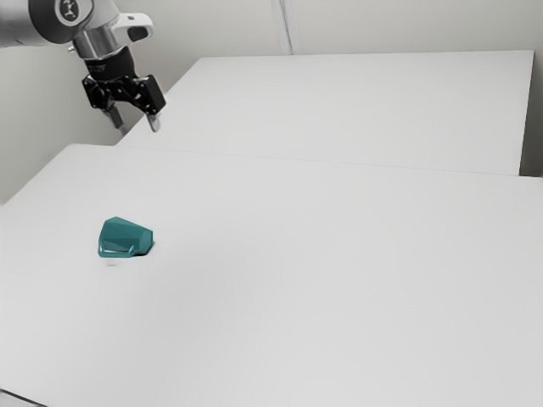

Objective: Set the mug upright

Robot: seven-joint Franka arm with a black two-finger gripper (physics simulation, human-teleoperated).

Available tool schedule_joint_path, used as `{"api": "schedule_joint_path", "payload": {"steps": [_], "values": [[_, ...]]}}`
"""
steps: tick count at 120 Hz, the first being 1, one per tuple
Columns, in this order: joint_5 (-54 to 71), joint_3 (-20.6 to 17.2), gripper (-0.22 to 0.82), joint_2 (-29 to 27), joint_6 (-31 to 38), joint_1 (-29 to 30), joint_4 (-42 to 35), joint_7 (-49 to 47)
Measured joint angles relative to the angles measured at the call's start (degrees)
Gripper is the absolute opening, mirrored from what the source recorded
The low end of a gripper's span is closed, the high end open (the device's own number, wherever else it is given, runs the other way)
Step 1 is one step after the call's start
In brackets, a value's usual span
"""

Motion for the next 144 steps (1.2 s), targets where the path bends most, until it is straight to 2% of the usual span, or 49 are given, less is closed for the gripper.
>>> {"api": "schedule_joint_path", "payload": {"steps": [32, 65, 81, 107, 144], "values": [[-0.19, 2.08, 0.59, 0.56, -0.58, 0.15, 0.26, 2.16], [-0.35, 2.24, 0.59, 1.47, -0.51, 4.19, 0.26, 4.8], [-0.44, 2.26, 0.59, 2.14, -0.32, 9.98, 0.27, 6.02], [-1.93, 2.21, 0.59, 6.13, 0.05, 24.26, 2.1, 8.84], [-16.9, 2.42, 0.59, 14.69, 8.46, 33.16, 1.94, 20.79]]}}
